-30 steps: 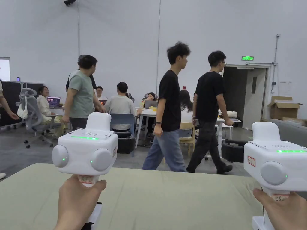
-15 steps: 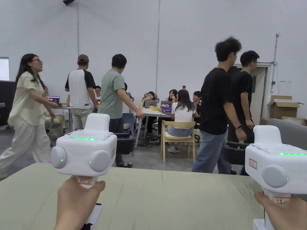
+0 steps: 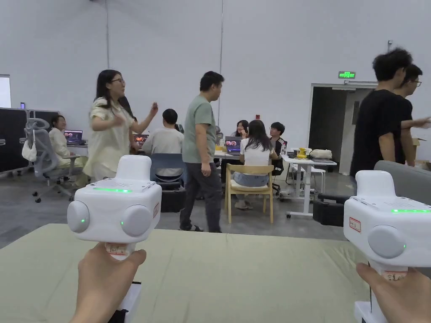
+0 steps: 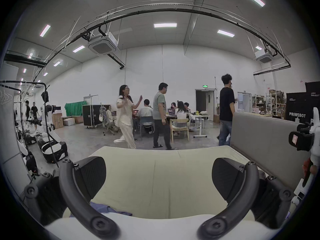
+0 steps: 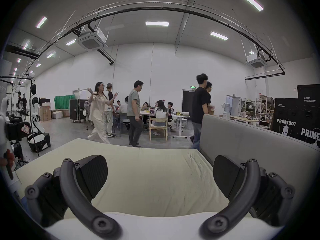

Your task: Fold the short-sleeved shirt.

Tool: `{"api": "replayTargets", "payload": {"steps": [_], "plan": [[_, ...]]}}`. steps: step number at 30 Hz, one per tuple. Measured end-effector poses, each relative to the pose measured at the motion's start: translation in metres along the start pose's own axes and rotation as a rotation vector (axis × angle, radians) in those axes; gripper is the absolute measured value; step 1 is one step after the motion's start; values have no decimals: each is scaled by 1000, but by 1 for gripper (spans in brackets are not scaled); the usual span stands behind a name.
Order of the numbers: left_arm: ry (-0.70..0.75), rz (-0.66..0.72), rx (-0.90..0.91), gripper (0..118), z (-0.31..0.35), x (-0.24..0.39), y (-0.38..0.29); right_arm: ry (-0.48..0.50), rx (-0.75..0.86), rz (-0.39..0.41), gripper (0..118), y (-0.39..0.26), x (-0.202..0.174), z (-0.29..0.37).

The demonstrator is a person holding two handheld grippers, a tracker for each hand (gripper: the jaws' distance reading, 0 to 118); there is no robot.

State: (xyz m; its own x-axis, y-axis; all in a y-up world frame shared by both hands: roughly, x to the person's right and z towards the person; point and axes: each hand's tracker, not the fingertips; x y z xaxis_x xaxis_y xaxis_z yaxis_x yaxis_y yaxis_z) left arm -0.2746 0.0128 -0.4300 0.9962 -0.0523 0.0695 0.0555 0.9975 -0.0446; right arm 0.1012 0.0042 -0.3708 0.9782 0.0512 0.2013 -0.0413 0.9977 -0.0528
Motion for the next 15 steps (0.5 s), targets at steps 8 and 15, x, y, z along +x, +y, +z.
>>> {"api": "replayTargets", "payload": {"steps": [8,15], "plan": [[-4,-5,11,118,1,2,3,4,10,11,118,2,-2,1],[-6,7,23,118,4,-2,6,11,19,6,118,2,-2,2]]}}
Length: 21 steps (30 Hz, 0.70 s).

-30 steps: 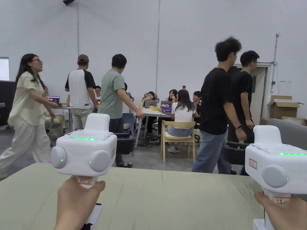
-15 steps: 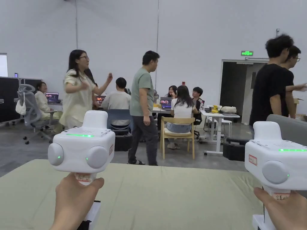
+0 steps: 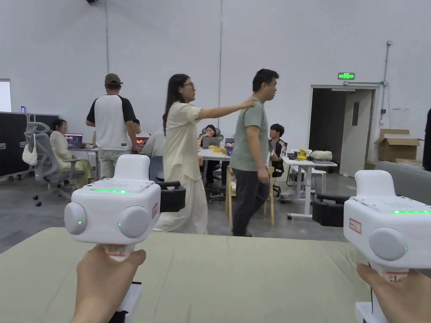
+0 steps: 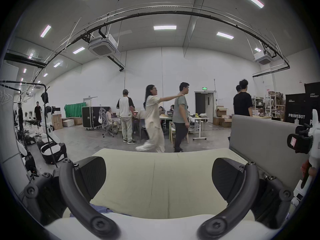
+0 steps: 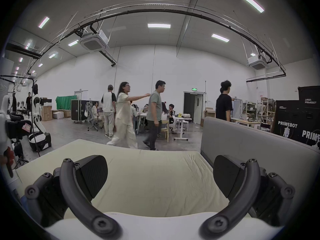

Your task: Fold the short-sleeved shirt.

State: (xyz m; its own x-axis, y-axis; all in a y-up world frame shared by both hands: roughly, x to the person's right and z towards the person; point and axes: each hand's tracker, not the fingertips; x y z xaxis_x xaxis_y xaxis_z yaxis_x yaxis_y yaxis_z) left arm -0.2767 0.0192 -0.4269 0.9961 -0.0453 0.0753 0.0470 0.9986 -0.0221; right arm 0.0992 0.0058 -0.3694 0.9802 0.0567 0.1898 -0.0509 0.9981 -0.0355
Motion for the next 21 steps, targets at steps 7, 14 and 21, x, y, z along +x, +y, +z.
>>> {"api": "replayTargets", "payload": {"steps": [7,14,21], "plan": [[4,9,7,118,0,-2,6,-4,11,-1,118,4,2,0],[-3,18,11,118,1,-4,9,-3,15,8,118,6,-1,2],[3,11,8,118,1,-5,6,-14,15,32,118,5,-2,2]]}}
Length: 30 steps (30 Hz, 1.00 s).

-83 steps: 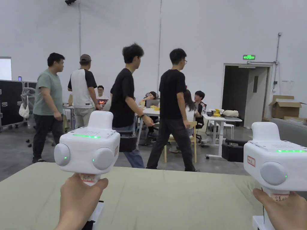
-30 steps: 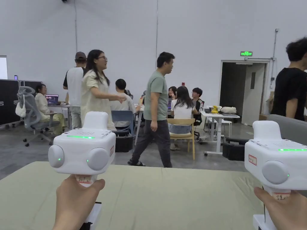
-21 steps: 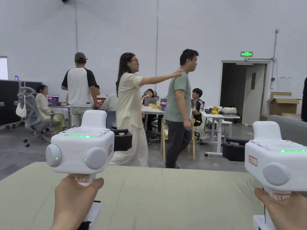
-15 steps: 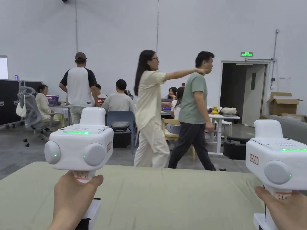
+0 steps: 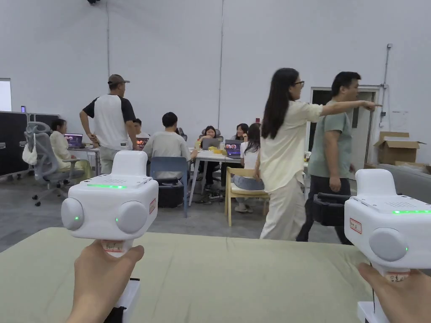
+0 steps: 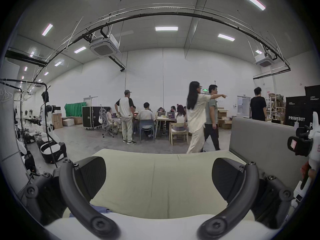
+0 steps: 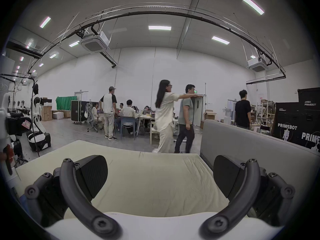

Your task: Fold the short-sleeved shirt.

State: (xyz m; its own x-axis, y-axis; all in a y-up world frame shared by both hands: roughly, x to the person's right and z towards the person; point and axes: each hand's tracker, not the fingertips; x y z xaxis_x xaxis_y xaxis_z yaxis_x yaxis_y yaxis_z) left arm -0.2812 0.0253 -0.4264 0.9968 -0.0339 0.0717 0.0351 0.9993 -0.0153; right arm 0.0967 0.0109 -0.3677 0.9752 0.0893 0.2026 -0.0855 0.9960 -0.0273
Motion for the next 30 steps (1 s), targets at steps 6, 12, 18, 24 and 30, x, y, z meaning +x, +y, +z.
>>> {"api": "replayTargets", "payload": {"steps": [6,12,18,24,30], "plan": [[-9,8,-6,118,-1,2,-1,5,6,21,118,-1,0,2],[8,-19,7,118,2,6,0,10,1,-10,118,-1,5,2],[-8,-17,-18,118,-1,7,3,14,-7,-24,118,-4,7,3],[-37,-22,-14,118,-1,11,-6,35,-16,-46,118,-9,11,1],[-65,-54,8,0,2,19,-15,-53,17,22,37,-23,6,6]]}}
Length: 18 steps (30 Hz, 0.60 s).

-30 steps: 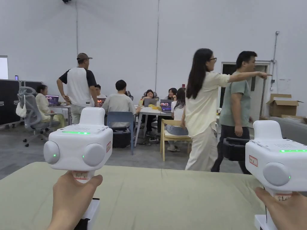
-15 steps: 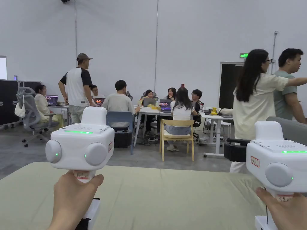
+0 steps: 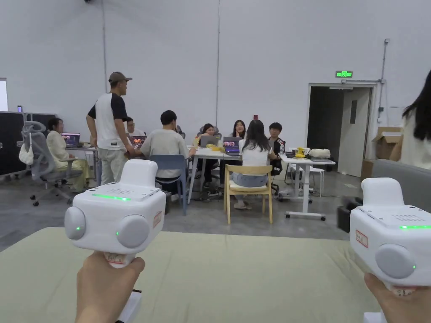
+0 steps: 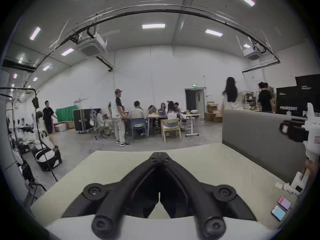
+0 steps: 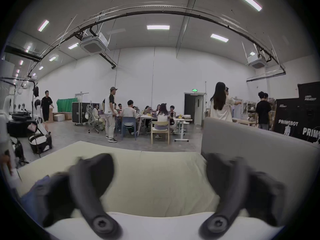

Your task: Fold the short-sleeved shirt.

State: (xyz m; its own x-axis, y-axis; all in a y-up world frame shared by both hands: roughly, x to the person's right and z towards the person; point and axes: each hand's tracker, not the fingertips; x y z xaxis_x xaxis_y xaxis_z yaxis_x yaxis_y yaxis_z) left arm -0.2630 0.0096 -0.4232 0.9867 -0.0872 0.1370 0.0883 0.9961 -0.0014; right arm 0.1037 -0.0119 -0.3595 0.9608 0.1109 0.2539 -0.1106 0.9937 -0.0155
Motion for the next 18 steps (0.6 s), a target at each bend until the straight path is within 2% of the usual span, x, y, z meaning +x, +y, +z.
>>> {"api": "replayTargets", "payload": {"steps": [1,2,3,5,11,15,18], "plan": [[-15,-6,-13,0,1,2,-3,-37,-30,5,3,-5,-3,0],[-71,6,-32,0,-1,2,-4,8,-21,-19,3,-10,0,2],[-51,0,-34,0,0,4,-5,82,-37,-52,3,-14,5,3],[-2,-54,-9,0,2,12,-9,43,-59,-34,3,-23,6,0],[11,24,-39,0,0,-4,-21,117,-74,-33,3,-31,-3,-1],[133,33,-94,0,11,-54,-42,219,-66,19,3,-31,-52,-5],[240,73,-135,0,33,-113,-58,359,-71,-8,3,-31,-113,-8]]}}
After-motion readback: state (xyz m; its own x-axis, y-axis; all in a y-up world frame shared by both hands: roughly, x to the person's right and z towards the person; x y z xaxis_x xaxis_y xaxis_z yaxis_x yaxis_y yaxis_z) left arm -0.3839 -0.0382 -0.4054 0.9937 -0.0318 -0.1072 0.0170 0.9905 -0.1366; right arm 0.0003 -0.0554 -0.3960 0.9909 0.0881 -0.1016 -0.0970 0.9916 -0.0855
